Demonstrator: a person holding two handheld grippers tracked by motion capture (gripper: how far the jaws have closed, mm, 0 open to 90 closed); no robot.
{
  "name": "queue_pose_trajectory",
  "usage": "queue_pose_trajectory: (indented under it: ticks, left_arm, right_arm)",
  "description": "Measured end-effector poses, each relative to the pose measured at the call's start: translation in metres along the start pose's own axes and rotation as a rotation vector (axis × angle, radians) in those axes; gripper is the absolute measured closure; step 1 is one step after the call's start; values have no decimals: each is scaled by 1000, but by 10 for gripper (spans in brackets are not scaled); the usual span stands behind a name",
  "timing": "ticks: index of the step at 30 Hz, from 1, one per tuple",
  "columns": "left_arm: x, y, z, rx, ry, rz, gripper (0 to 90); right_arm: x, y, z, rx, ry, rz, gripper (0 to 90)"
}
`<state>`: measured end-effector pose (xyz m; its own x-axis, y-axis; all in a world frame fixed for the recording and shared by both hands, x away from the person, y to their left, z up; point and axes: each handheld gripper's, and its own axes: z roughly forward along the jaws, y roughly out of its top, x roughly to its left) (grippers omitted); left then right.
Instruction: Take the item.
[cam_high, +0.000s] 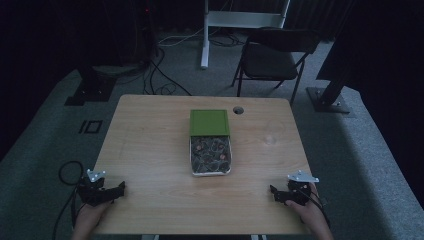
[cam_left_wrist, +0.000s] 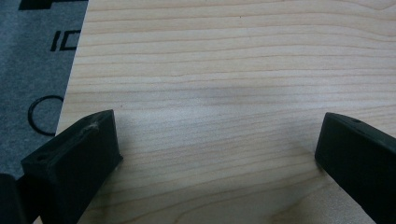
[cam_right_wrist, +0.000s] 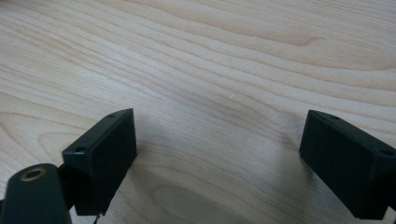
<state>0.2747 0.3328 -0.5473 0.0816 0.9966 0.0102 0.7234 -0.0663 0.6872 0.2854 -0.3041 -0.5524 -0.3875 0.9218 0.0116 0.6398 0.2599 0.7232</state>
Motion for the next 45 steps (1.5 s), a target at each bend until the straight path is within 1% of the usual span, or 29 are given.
queue_pose_trajectory:
  ticks: [11, 14, 17, 21, 24, 29, 33, 36, 38, 41, 45]
  left_arm:
    - [1, 0, 0, -1, -4, 2, 2]
    - [1, 0, 0, -1, -4, 2, 2]
    - [1, 0, 0, -1, -4, 3, 2]
    - [1, 0, 1, -1, -4, 3, 2]
    - [1, 0, 1, -1, -4, 2, 2]
    - [1, 0, 1, -1, -4, 2, 2]
    - [1, 0, 1, -1, -4, 3, 2]
    - [1, 0, 1, -1, -4, 2, 2]
    - [1, 0, 1, -1, -4, 2, 2]
    - [1, 0, 1, -1, -4, 2, 2]
    - [1, 0, 1, -1, -4, 3, 2]
  right_arm:
    - [0, 0, 0, -1, 2, -1, 108]
    - [1, 0, 0, -3, -4, 9, 108]
    - [1, 2, 1, -2, -12, 30, 108]
    - [2, 4, 2, 6, -25, 33, 109]
    - [2, 6, 2, -5, -24, 49, 109]
    - [5, 11, -1, -12, -20, 43, 109]
    - [7, 16, -4, -30, -16, 41, 110]
    - [10, 21, -7, -48, 4, 46, 129]
    - [12, 23, -8, -57, 6, 41, 129]
    - [15, 26, -9, -58, 9, 25, 129]
    - [19, 32, -10, -60, 17, 17, 129]
